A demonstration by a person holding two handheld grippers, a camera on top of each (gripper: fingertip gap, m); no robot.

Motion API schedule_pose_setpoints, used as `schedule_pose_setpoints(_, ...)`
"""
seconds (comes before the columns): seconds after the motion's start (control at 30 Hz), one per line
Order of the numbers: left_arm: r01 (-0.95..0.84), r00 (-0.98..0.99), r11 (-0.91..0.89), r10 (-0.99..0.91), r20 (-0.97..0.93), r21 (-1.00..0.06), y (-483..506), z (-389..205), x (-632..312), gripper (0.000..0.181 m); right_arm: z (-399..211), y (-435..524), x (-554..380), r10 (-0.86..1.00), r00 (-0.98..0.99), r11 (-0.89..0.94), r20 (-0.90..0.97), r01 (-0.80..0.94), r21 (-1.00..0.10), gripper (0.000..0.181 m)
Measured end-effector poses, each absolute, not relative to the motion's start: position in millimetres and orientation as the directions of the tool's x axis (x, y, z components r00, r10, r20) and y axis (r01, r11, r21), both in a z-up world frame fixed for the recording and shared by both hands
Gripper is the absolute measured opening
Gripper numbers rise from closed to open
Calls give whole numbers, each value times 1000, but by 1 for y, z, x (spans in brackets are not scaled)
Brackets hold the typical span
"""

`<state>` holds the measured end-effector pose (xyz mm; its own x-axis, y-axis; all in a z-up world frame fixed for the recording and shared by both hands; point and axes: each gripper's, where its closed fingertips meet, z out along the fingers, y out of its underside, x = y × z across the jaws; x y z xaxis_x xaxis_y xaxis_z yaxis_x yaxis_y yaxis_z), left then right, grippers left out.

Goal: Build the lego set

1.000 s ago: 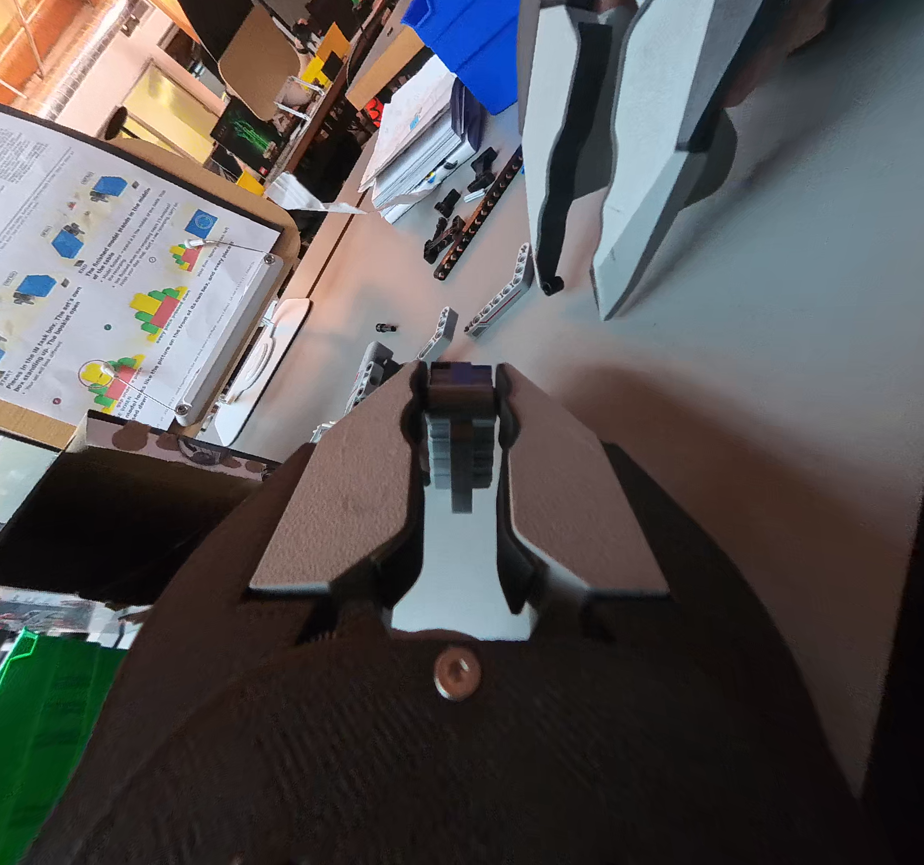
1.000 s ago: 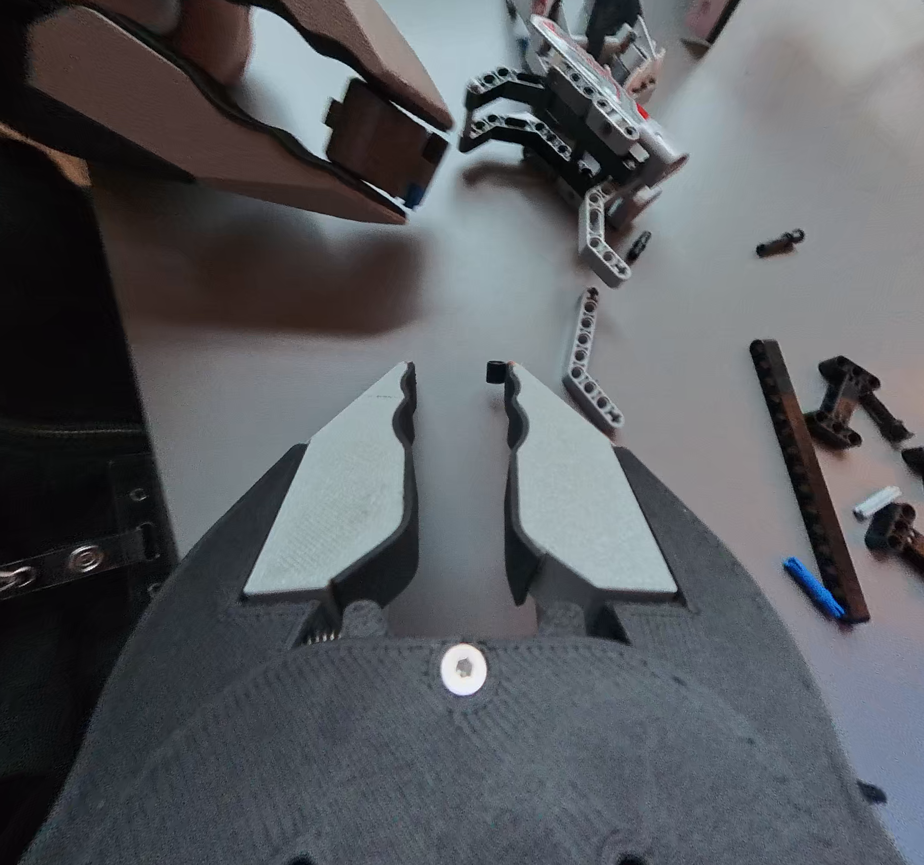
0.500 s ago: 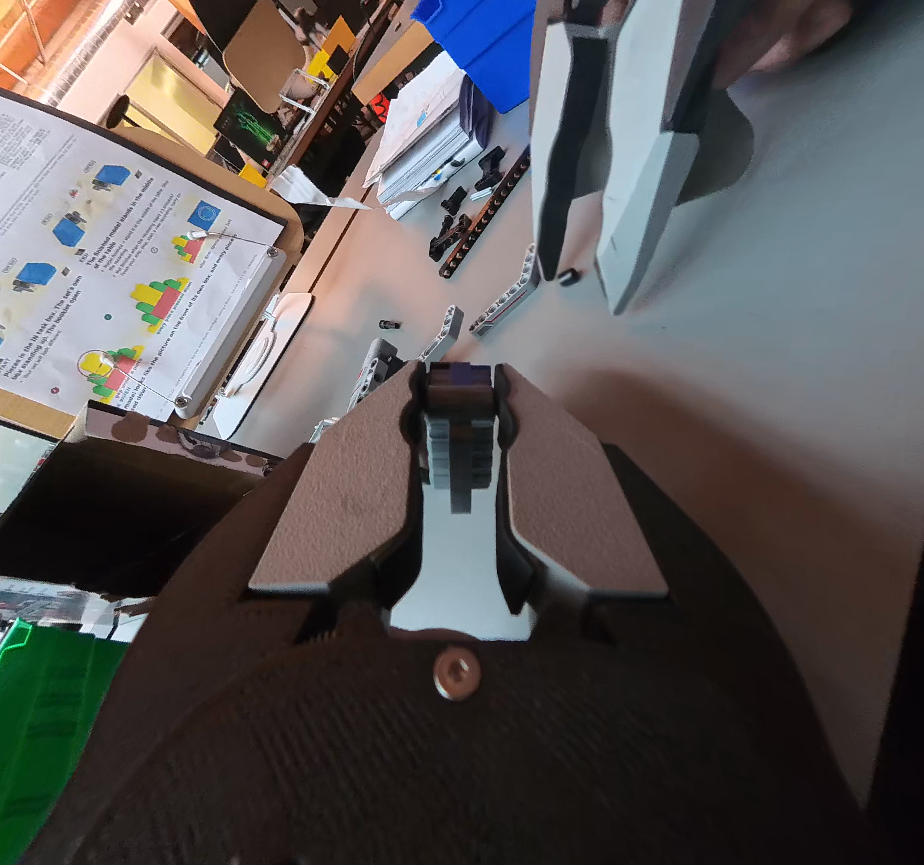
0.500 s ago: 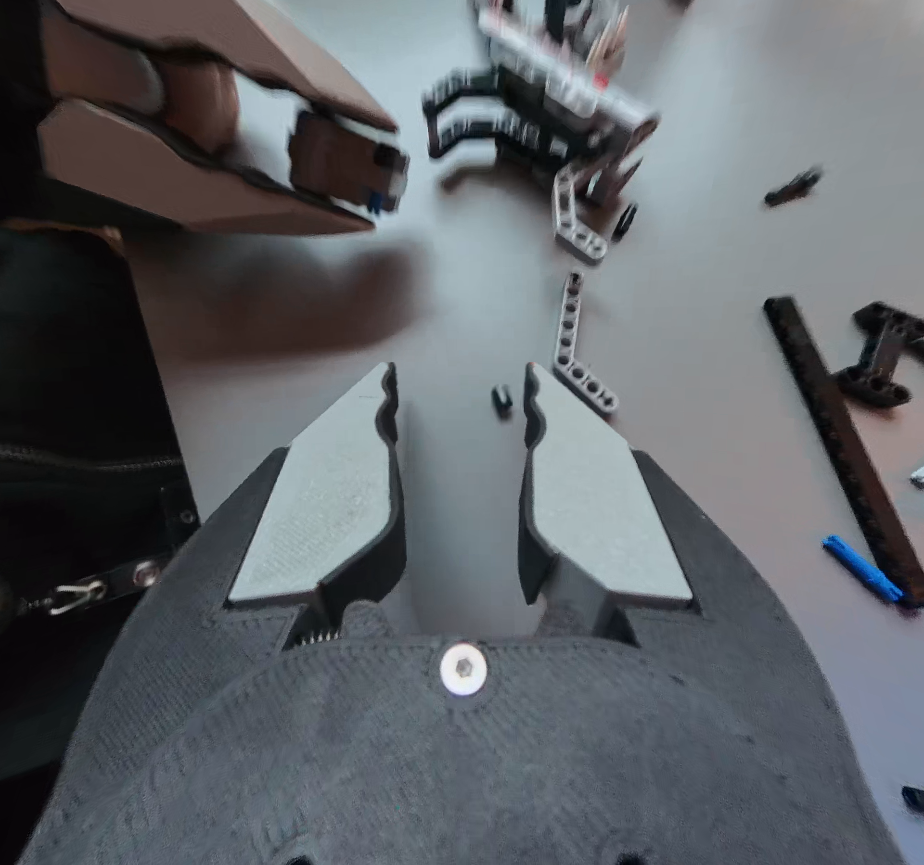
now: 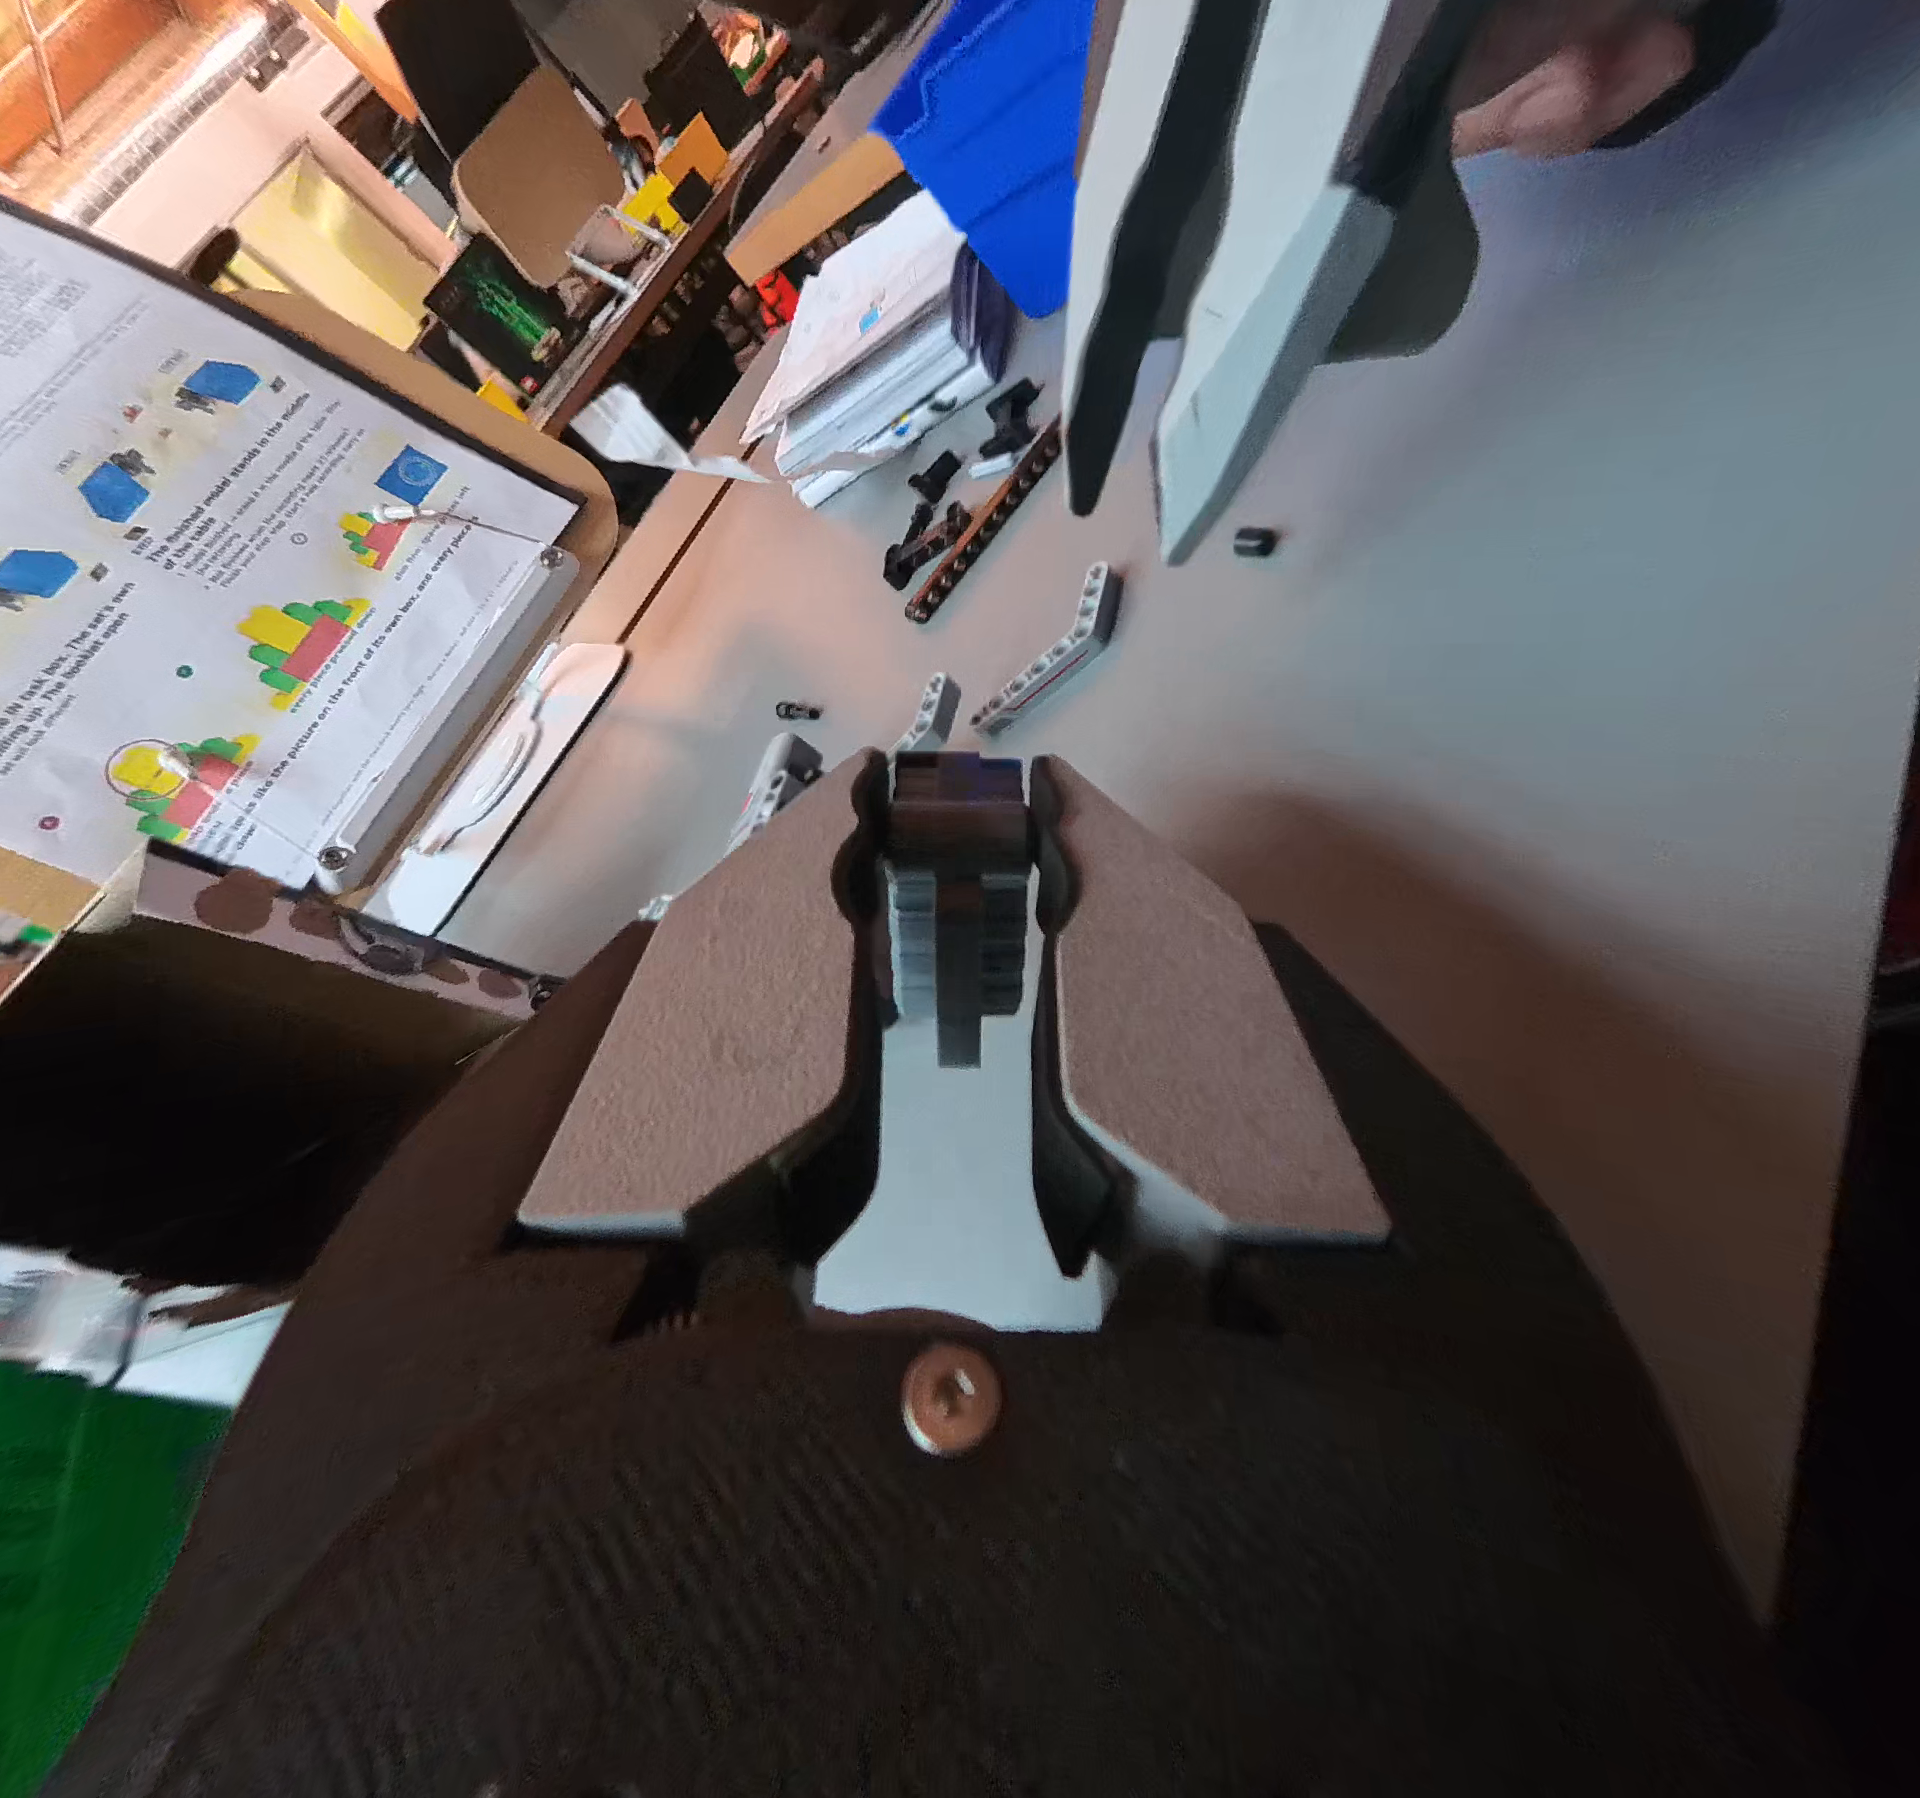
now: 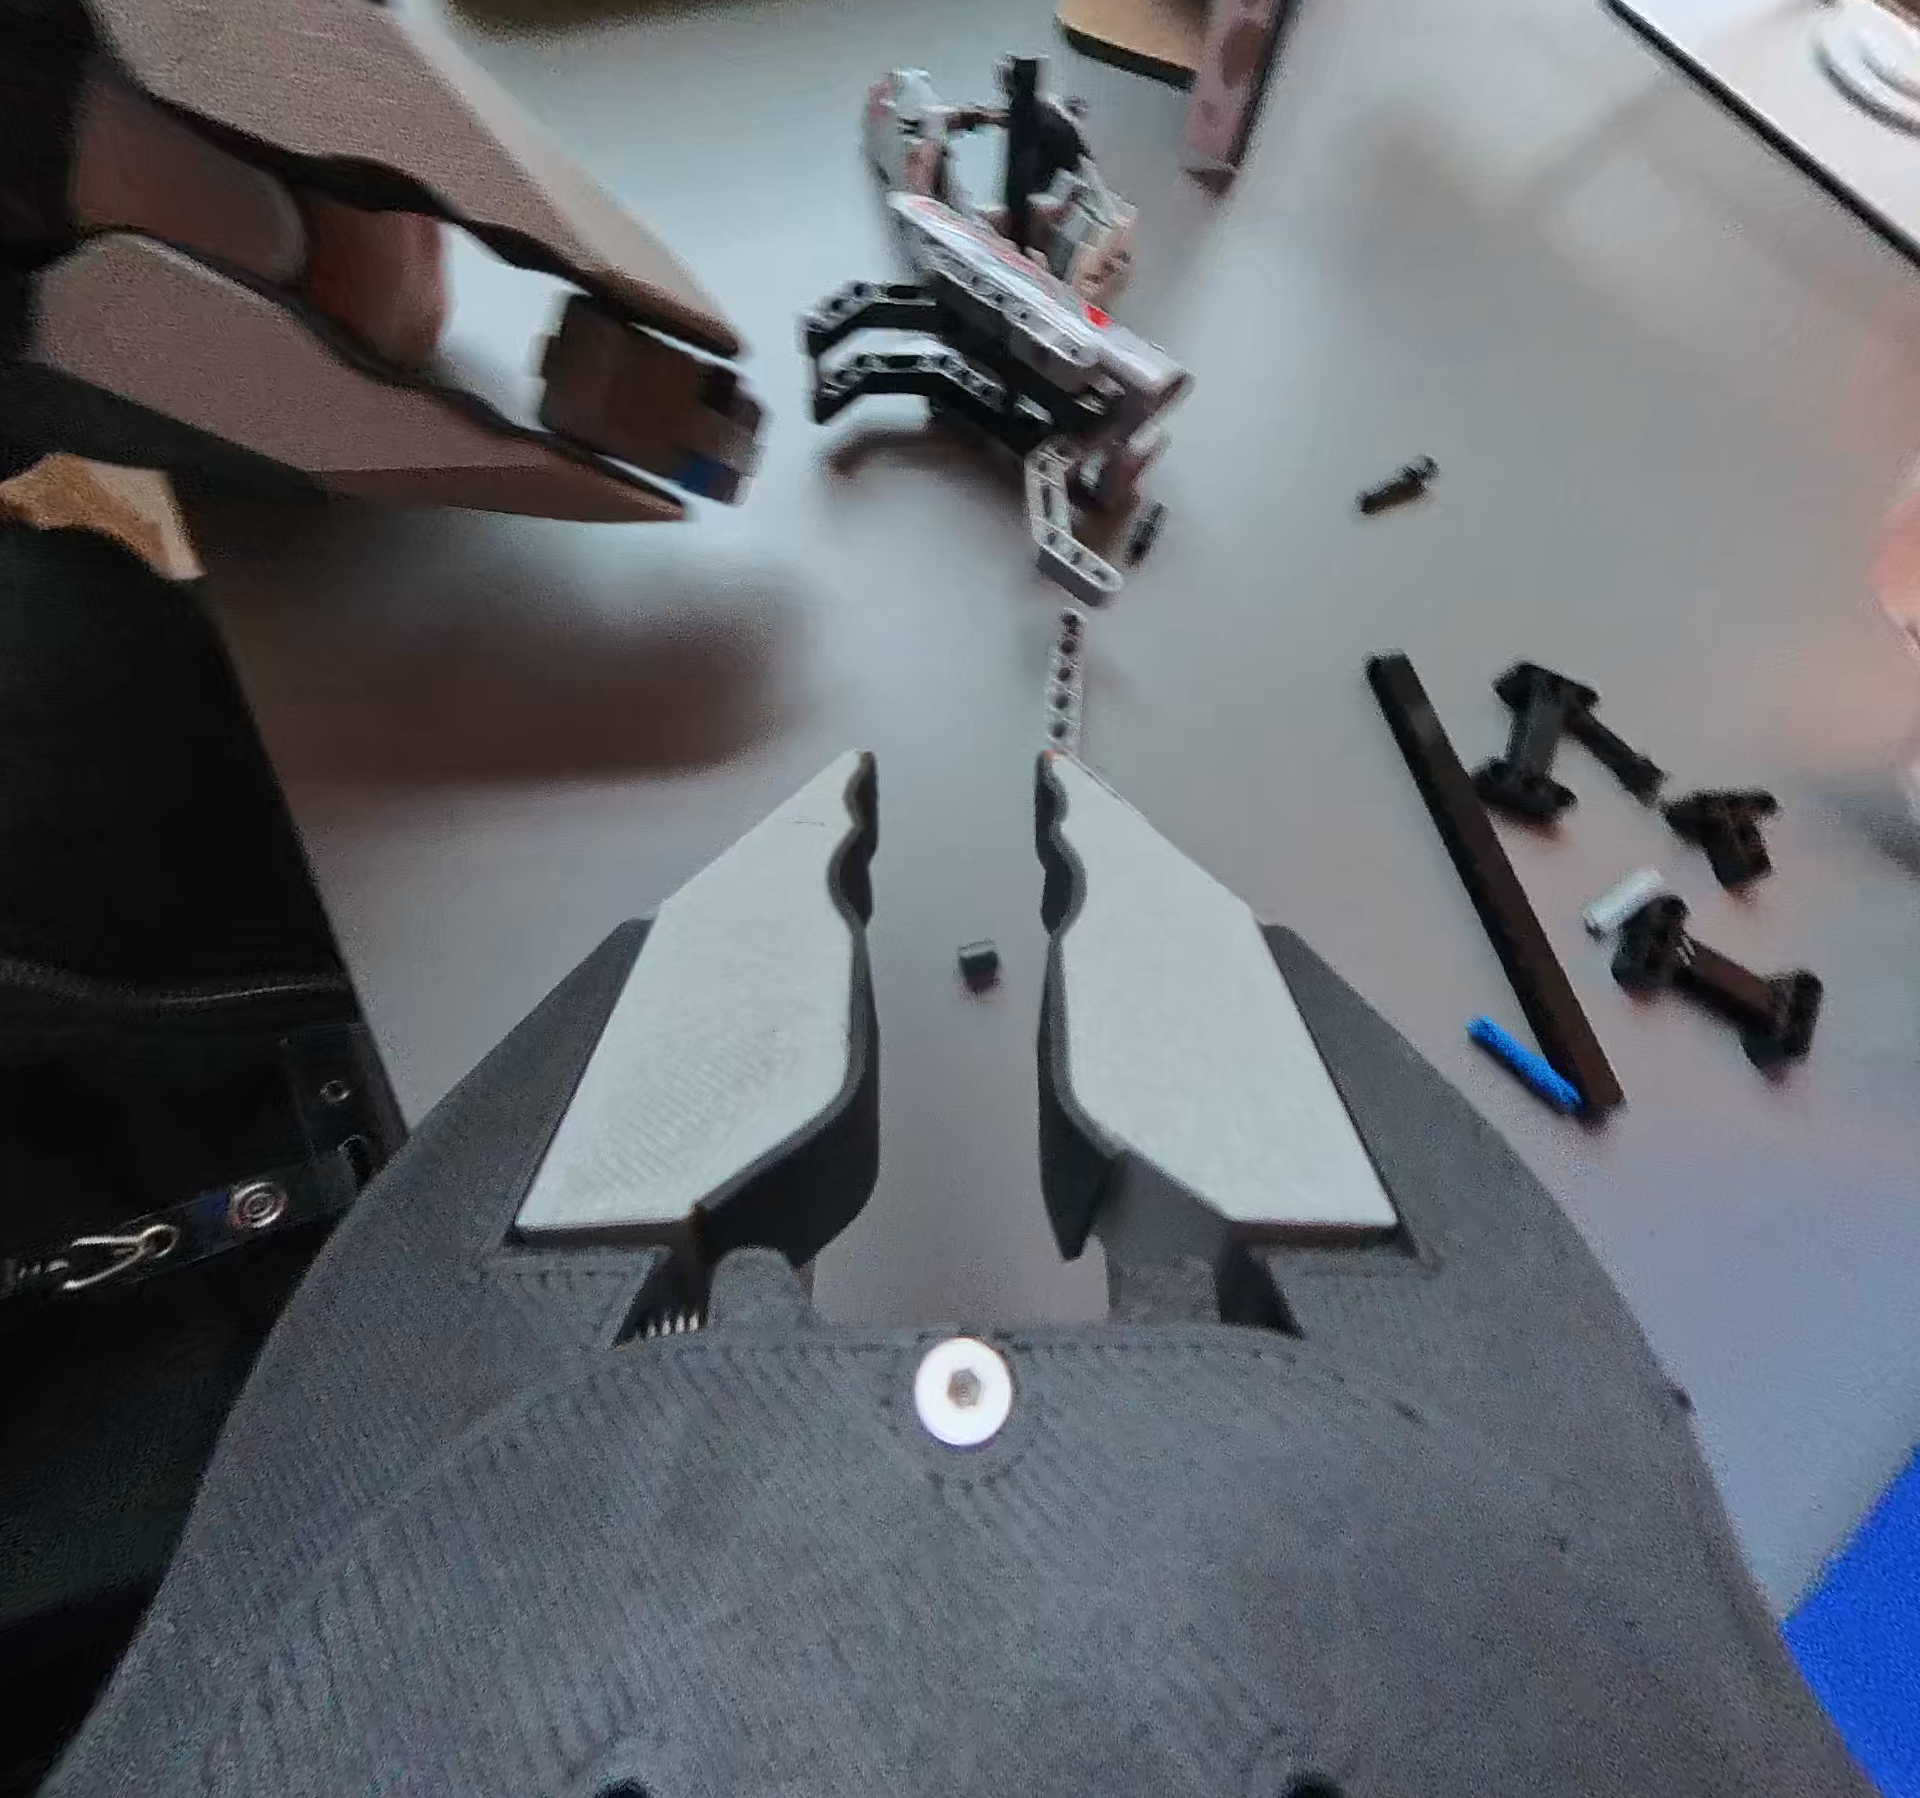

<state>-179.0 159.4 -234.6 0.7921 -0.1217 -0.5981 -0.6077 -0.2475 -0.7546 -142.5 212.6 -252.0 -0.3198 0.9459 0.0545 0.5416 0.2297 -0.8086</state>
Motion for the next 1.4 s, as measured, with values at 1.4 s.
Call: schedule_pose_setpoints(1.4, -577, 816, -141, -141, -561, -804, 155, -220, -170, 24, -161, 294, -73, 986, 17, -152, -166, 491, -858, 19)
